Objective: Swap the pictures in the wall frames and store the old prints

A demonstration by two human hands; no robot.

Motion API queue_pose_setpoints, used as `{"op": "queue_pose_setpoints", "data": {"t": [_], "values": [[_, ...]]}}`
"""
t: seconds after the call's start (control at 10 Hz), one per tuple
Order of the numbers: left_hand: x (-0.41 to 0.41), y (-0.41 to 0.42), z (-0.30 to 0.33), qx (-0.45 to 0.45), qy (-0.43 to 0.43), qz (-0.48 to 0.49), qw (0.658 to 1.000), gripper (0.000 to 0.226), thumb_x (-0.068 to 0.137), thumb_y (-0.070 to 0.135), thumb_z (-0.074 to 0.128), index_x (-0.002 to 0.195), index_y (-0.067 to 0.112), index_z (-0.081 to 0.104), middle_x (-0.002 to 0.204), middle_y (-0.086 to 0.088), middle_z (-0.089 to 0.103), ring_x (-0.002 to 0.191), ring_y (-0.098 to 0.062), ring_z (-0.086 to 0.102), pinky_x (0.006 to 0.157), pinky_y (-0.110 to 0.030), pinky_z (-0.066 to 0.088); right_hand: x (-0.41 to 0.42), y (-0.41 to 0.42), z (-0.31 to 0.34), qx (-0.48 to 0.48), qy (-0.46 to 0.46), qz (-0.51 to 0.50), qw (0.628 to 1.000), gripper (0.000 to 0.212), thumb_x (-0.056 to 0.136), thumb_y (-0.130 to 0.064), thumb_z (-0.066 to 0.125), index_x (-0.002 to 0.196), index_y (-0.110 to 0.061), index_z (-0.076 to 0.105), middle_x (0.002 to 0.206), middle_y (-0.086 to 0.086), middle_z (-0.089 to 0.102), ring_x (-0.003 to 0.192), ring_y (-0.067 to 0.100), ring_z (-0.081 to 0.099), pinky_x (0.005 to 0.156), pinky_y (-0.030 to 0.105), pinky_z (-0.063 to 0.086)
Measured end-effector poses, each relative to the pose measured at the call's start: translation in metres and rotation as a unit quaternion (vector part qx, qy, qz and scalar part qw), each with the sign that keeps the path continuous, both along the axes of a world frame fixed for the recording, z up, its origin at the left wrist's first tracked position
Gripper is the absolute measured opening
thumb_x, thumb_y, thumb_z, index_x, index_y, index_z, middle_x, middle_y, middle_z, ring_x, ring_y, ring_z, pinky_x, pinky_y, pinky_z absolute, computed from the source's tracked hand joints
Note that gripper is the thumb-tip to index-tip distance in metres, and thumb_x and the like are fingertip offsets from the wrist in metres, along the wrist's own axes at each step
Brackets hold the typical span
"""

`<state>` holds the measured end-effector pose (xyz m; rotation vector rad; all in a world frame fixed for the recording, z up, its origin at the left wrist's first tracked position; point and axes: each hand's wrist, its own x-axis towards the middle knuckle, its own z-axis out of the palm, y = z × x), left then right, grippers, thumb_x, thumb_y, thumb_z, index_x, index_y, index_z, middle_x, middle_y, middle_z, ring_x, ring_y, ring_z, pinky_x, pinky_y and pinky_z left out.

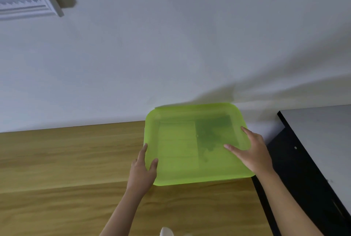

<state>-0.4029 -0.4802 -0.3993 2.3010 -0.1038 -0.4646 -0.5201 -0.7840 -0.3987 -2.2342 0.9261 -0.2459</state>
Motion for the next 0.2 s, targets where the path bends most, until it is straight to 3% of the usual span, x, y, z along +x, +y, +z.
{"op": "queue_pose_setpoints", "data": {"t": [0.1,0.2], "values": [[0.0025,0.0018,0.0019,-0.022,-0.016,0.006,1.000,0.064,0.088,0.033,0.059,0.144,0.034,0.027,0.128,-0.012,0.045,0.104,-0.021,0.047,0.088,-0.033,0.041,0.0002,-0.0006,-0.0054,-0.017,0.016,0.002,1.000,0.097,0.060,-0.078,0.060,0.142,-0.033,0.033,0.143,0.004,0.035,0.132,0.023,0.038,0.100,0.046,0.042],[0.0005,0.0074,0.0030,-0.073,-0.035,0.050,0.995,0.067,0.085,0.035,0.063,0.143,0.031,0.030,0.120,-0.007,0.042,0.097,-0.019,0.050,0.091,-0.037,0.045,-0.0035,0.0035,-0.0095,-0.057,-0.010,-0.024,0.998,0.092,0.063,-0.079,0.055,0.138,-0.027,0.041,0.140,0.009,0.039,0.131,0.026,0.039,0.102,0.050,0.041]]}}
